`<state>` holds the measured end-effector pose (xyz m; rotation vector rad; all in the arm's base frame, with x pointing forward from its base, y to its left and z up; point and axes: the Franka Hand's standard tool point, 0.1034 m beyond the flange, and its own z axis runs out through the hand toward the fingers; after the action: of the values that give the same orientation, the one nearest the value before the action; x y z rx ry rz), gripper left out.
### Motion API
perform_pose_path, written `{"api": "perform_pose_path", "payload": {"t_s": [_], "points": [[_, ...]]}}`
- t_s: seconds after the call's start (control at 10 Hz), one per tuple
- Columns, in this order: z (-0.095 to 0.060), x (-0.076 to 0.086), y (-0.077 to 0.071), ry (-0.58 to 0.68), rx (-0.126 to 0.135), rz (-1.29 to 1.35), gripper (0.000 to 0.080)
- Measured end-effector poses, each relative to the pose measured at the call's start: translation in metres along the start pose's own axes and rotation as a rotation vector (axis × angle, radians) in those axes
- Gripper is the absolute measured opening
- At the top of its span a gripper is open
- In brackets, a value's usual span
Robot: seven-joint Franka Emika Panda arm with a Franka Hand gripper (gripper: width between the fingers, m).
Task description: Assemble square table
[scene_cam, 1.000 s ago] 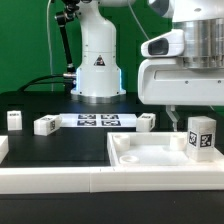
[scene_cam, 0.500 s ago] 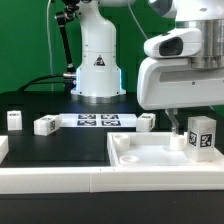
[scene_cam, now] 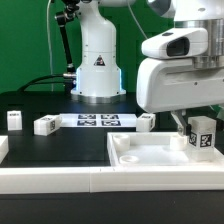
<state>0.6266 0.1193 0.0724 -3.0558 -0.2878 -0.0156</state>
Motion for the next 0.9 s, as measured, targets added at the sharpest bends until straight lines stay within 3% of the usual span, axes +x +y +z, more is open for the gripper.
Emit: {"api": "perform_pose_path", "payload": {"t_s": [0.1,0.6,0.9], "points": [[-0.0001,0.0001,0.0004,0.0,-0.001,0.0,0.0284],[0.0,0.0001,0.0005,0.0,0.002,0.157,0.0288],[0.001,-0.0022,0.0009,0.026,0.013,0.515,0.0288]]}}
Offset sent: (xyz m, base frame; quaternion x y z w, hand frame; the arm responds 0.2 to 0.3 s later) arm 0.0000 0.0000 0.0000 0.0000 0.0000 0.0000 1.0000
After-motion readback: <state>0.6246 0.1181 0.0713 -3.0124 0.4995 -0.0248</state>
